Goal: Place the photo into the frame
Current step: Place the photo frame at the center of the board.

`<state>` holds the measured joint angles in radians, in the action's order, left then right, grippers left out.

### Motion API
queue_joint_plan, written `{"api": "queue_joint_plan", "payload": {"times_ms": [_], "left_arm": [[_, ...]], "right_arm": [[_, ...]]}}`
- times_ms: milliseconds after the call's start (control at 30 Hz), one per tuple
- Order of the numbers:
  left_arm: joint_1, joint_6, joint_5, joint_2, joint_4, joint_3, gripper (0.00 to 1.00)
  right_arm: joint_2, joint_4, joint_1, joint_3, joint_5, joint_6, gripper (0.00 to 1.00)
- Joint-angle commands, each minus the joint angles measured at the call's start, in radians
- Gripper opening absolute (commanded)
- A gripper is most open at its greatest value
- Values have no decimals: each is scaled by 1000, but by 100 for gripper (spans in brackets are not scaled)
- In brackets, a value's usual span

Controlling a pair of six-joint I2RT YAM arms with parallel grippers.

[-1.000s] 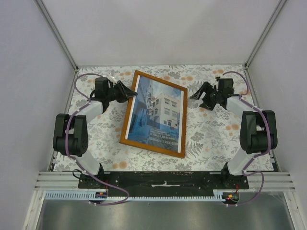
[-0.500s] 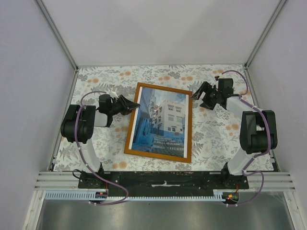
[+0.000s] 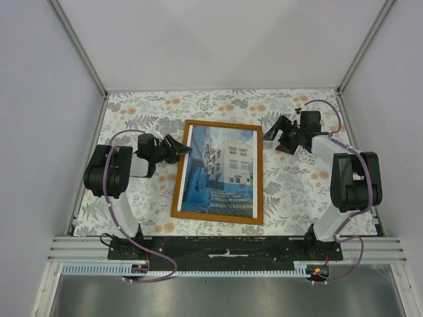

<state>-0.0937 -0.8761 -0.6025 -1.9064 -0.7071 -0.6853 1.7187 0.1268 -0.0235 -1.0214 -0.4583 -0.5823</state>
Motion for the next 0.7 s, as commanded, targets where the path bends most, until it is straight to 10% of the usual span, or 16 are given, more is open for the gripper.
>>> {"api": "queue_joint_plan", "payload": {"times_ms": [0,500,667], "left_arm": [[0,94,78,49,41,0,57],[-26,308,708,434,588,-9,64],[-57,270,854,477,872,-37,52]], "right_arm": [[-11,-39,2,-3,-14,18,93],[-28,-16,-44,37,42,26,93],[-76,-32,-82,109,107,12,90]]}}
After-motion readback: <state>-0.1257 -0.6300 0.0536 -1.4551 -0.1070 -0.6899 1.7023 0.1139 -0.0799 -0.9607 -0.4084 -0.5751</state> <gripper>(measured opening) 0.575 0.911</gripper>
